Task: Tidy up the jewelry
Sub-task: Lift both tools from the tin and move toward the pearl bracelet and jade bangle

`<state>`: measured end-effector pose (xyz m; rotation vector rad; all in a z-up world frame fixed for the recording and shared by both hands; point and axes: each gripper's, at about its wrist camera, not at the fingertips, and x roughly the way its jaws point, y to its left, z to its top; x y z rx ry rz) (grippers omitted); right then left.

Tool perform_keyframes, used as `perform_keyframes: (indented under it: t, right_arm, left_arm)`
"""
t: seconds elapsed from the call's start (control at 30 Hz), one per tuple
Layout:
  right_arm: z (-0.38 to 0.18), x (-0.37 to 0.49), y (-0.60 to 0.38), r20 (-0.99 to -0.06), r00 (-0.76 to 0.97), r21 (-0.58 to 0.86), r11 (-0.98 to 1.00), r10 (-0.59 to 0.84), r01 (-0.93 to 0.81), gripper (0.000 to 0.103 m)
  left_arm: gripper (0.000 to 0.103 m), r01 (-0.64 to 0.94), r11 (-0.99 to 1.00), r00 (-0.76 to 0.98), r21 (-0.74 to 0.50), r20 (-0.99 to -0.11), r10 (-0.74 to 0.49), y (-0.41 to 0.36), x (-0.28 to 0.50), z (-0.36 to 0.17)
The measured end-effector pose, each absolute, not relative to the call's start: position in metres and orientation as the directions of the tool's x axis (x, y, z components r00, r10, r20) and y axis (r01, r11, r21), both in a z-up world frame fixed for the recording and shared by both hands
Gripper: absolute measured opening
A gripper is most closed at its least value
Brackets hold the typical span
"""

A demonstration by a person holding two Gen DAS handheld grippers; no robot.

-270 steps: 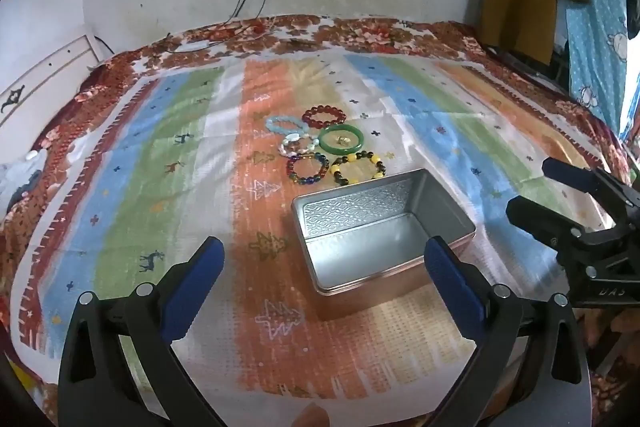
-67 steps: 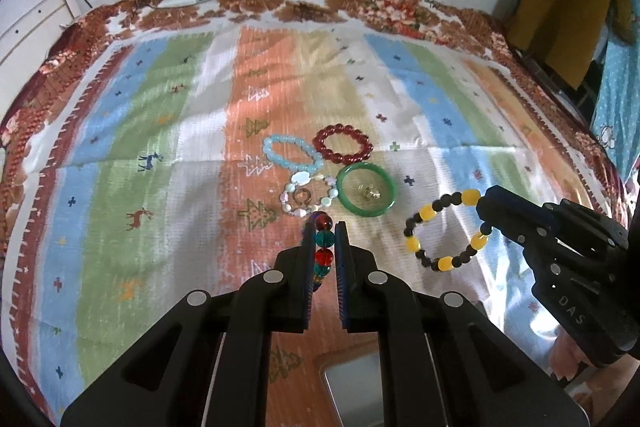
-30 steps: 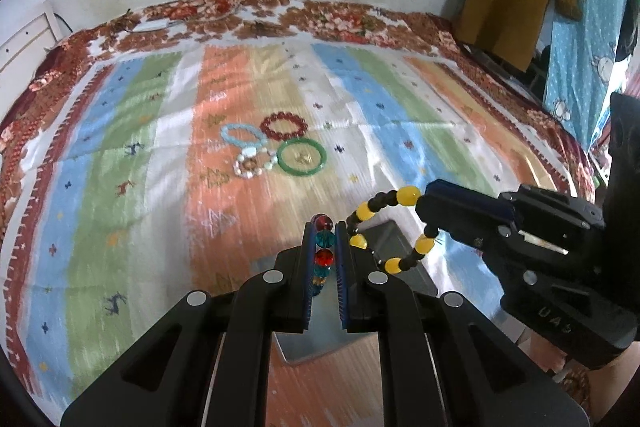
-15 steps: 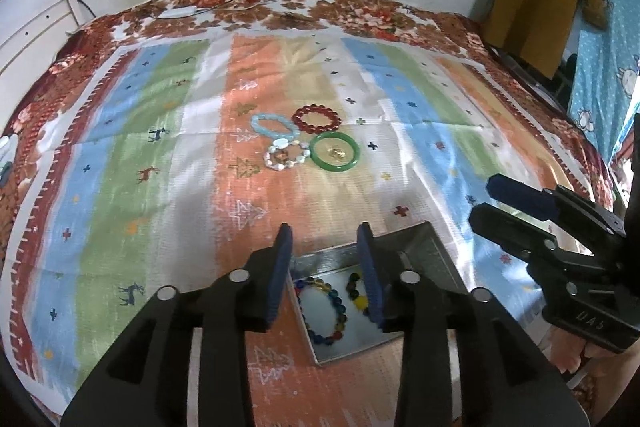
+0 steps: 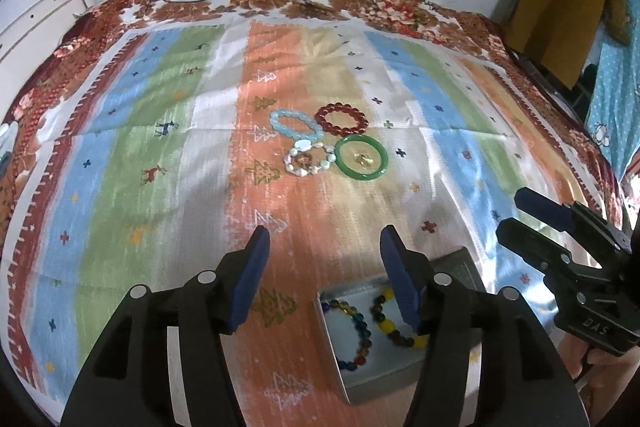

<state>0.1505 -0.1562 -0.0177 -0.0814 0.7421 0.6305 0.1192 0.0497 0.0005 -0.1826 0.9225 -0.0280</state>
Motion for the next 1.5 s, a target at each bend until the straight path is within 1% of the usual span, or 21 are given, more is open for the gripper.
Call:
perform_keyframes:
  t: [0.2, 0.47, 0.8, 1.2, 1.5]
  right_arm:
    - [-0.023, 0.168, -0.148, -0.665, 0.569, 0.120, 0.821, 0.484, -0.558, 0.062]
    - [-0.032, 0.192, -0.144, -0.694, 0.558, 0.126, 0.840, 0.455, -0.528, 0.067]
    - [-0.044, 0.220, -0.137, -0.724, 0.543, 0.124, 0.855, 0.425, -0.504, 0.067]
    - [-0.061, 0.260, -0.132, -0.764, 0.495, 0.174, 0.872, 0.413, -0.458, 0.067]
    - [-0.075, 0.283, -0.132, -0.799, 0.455, 0.193, 0.883, 0.394, -0.427, 0.067]
  left_arm:
    - [0.065, -0.071, 0.989, 0.577, -0.126, -0.814, -0.062, 0.061, 0.147, -0.011]
    - [0.065, -0.107, 0.990, 0.556, -0.088, -0.831, -0.014, 0.075, 0.181, -0.023]
    - [0.067, -0.125, 0.987, 0.524, -0.100, -0.851, -0.020, 0.086, 0.212, -0.040]
    - [0.068, -0.160, 0.971, 0.451, -0.180, -0.888, -0.091, 0.104, 0.244, -0.071]
    - [0.068, -0.144, 0.974, 0.423, -0.174, -0.901, -0.098, 0.102, 0.260, -0.084]
